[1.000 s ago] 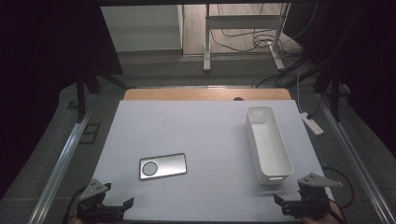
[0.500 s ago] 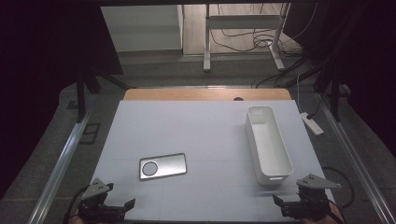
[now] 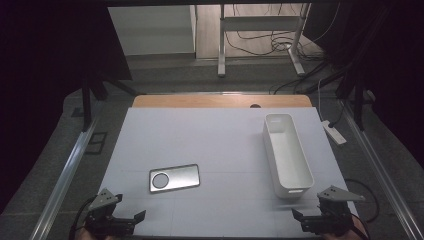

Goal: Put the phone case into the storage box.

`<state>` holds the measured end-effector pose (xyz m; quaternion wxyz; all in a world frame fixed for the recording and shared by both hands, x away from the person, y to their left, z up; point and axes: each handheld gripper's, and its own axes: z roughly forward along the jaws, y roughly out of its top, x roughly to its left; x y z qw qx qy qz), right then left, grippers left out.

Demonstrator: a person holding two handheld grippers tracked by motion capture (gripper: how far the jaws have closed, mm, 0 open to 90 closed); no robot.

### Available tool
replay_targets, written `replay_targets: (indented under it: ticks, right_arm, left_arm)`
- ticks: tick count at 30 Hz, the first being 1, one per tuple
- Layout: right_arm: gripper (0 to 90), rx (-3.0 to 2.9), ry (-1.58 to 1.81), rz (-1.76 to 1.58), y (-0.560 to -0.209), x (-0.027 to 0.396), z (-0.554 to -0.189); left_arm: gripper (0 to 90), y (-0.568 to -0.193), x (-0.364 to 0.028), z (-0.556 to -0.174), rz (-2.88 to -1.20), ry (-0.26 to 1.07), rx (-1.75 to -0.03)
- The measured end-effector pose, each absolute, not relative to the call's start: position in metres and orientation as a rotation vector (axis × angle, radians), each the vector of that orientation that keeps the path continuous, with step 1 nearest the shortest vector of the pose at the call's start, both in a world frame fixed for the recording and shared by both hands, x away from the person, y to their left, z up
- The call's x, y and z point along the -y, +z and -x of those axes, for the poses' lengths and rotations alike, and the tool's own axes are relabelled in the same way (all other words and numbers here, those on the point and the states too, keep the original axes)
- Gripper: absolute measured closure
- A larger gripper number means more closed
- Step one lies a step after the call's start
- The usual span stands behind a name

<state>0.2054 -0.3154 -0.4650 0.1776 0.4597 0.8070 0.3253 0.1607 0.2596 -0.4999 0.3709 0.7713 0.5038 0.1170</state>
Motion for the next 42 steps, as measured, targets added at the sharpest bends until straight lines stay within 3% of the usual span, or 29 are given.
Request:
replay_targets:
  ticks: [42]
  right_arm:
    - [0.0,-2.294,0.91,-1.302,-0.466,0.315,-0.206]
  left_arm:
    - [0.0,-0.493,-0.235,-0.206,-2.068,0.266,-1.222]
